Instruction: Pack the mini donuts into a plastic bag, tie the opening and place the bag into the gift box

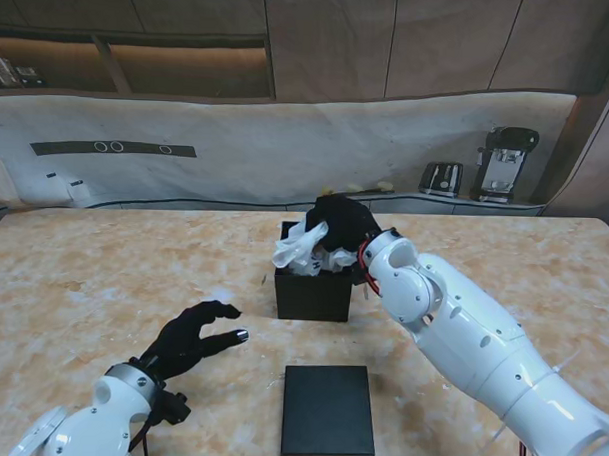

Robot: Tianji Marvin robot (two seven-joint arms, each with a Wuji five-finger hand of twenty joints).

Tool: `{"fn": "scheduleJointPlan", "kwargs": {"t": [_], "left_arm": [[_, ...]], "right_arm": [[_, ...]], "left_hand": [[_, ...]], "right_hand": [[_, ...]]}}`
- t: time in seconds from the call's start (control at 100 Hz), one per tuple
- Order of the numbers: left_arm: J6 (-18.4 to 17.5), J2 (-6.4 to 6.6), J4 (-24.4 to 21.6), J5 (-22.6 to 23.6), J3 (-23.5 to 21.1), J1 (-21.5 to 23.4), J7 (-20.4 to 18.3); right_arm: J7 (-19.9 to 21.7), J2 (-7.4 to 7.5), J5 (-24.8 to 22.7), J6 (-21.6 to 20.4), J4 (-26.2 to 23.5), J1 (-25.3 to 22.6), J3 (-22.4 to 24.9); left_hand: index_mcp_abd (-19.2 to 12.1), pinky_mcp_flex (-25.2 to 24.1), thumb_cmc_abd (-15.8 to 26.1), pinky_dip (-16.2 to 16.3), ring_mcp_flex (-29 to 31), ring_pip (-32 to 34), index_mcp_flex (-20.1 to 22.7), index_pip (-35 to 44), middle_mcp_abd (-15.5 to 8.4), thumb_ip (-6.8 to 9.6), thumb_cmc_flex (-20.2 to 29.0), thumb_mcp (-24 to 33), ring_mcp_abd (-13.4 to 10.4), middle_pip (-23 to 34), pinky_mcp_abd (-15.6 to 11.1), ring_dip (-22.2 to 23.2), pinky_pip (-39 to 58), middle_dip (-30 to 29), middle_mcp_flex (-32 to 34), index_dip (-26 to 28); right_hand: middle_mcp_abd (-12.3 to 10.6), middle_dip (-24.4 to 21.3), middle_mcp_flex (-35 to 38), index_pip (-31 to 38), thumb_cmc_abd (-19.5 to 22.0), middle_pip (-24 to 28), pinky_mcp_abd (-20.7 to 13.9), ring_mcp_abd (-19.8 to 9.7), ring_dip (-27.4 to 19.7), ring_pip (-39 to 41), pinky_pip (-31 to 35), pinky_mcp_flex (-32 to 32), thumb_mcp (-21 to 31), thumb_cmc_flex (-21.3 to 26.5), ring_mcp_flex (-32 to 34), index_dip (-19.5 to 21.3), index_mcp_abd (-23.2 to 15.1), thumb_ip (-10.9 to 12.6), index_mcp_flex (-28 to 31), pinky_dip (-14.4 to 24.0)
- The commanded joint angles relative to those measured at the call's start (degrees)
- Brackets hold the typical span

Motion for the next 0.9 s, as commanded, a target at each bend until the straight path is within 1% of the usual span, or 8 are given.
{"fn": "scheduleJointPlan", "kwargs": {"t": [0.0, 0.12, 0.33, 0.42, 0.58, 0.69, 0.73, 0.89], "left_arm": [[0.18, -0.03, -0.56, 0.06, -0.19, 0.46, -0.77], [0.40, -0.02, -0.59, 0.05, -0.29, 0.38, -0.91], [0.78, -0.04, -0.55, 0.06, -0.28, 0.12, -0.89], [0.86, -0.05, -0.50, 0.05, -0.39, 0.09, -0.86], [0.83, -0.12, -0.30, 0.15, -0.63, 0.25, -0.57], [0.78, -0.16, -0.13, 0.21, -0.87, 0.40, -0.42], [0.73, -0.17, -0.08, 0.21, -0.98, 0.46, -0.37], [0.50, -0.22, 0.05, 0.22, -1.31, 0.61, -0.17]], "right_arm": [[2.67, 0.22, -0.23, 0.16, -0.11, 0.23, -0.49], [6.30, 0.67, 1.33, -0.39, 0.19, 1.27, -1.35], [8.77, 0.54, 2.68, -1.81, 2.34, 3.79, -4.11], [9.85, 0.43, 2.94, -2.36, 3.21, 5.11, -5.65], [13.26, 0.44, 4.09, -2.55, 4.55, 7.58, -8.74], [14.09, 0.23, 4.20, -2.78, 5.60, 8.79, -10.47], [14.48, 0.19, 4.33, -2.68, 5.82, 9.11, -10.93], [16.56, 0.28, 4.83, -2.00, 6.24, 10.30, -12.42]], "left_hand": [[-0.55, -0.34, 1.35, 0.76, -0.64, -1.13, 0.57, -2.08, -1.39, 0.94, 0.69, -0.86, -1.03, -0.01, -0.10, -0.95, -0.71, -0.48, -1.23, -0.58], [-0.59, -0.37, 1.37, 0.77, -0.65, -1.08, 0.58, -2.20, -1.35, 0.93, 0.80, -0.87, -1.04, 0.05, -0.17, -0.94, -0.72, -0.48, -1.23, -0.66], [-0.69, -0.35, 1.44, 0.81, -0.67, -1.04, 0.58, -2.25, -1.36, 0.94, 0.92, -0.87, -0.96, 0.07, -0.16, -0.93, -0.69, -0.49, -1.29, -0.70], [-0.71, -0.36, 1.46, 0.83, -0.68, -1.01, 0.60, -2.20, -1.25, 0.94, 0.99, -0.87, -1.05, 0.14, -0.19, -0.92, -0.67, -0.48, -1.24, -0.68], [-0.84, -0.35, 1.51, 0.85, -0.77, -1.00, 0.41, -2.15, -1.40, 0.94, 1.04, -0.88, -1.09, 0.11, -0.20, -0.92, -0.61, -0.50, -1.45, -0.65], [-0.82, -0.38, 1.46, 0.86, -0.79, -1.00, 0.40, -2.08, -1.39, 0.94, 1.16, -0.87, -1.08, 0.13, -0.24, -0.94, -0.59, -0.49, -1.44, -0.64], [-0.80, -0.42, 1.50, 0.86, -0.79, -0.99, 0.37, -2.08, -1.41, 0.94, 1.14, -0.88, -1.00, 0.15, -0.23, -0.93, -0.60, -0.49, -1.46, -0.64], [-0.83, -0.42, 1.55, 0.87, -0.83, -0.99, 0.28, -2.05, -1.34, 0.94, 1.14, -0.88, -1.07, 0.19, -0.34, -0.94, -0.55, -0.48, -1.40, -0.65]], "right_hand": [[-2.40, 3.52, 6.31, 1.88, 1.66, 1.66, -5.75, 1.94, 0.60, -0.02, 2.90, -2.56, 4.91, 3.57, 2.48, 1.73, -1.04, 1.72, 4.63, -0.50], [-2.42, 3.57, 7.51, 0.50, 1.68, 0.07, -5.18, 1.96, 0.47, -0.89, 2.62, -3.20, 4.56, 3.50, 2.92, 1.98, -0.93, 1.93, 4.63, -0.17], [-2.51, 3.80, 7.56, -1.09, 2.26, -1.36, -4.33, 1.52, 0.99, -2.52, 1.32, -5.29, 3.59, 3.02, 2.55, 1.21, -1.20, 2.39, 4.02, 0.75], [-3.19, 3.81, 7.97, -1.42, 2.34, -2.32, -4.17, 1.06, 1.37, -3.71, 0.72, -6.83, 3.09, 2.71, 2.12, 0.75, -1.77, 2.76, 4.10, 1.24], [-4.22, 4.92, 8.50, -2.17, 3.22, -5.35, -4.00, 0.22, 3.11, -7.04, -1.36, -10.42, 1.54, 1.93, 0.49, -1.23, -2.79, 3.79, 3.42, 4.06], [-4.35, 4.71, 8.44, -2.75, 3.64, -6.15, -3.90, -0.15, 2.87, -8.01, -1.99, -11.77, 1.14, 1.36, -0.24, -1.87, -2.98, 3.96, 2.64, 4.74], [-4.35, 5.22, 8.60, -2.60, 3.91, -7.18, -3.94, -0.15, 3.36, -8.74, -2.97, -11.85, 0.46, 1.21, -0.20, -2.89, -3.05, 4.55, 2.20, 7.32], [-4.15, 5.13, 8.42, -3.41, 4.71, -8.39, -3.77, -0.34, 3.26, -9.47, -3.74, -12.80, -0.50, 0.37, -0.68, -4.17, -3.36, 4.88, 0.85, 9.03]]}}
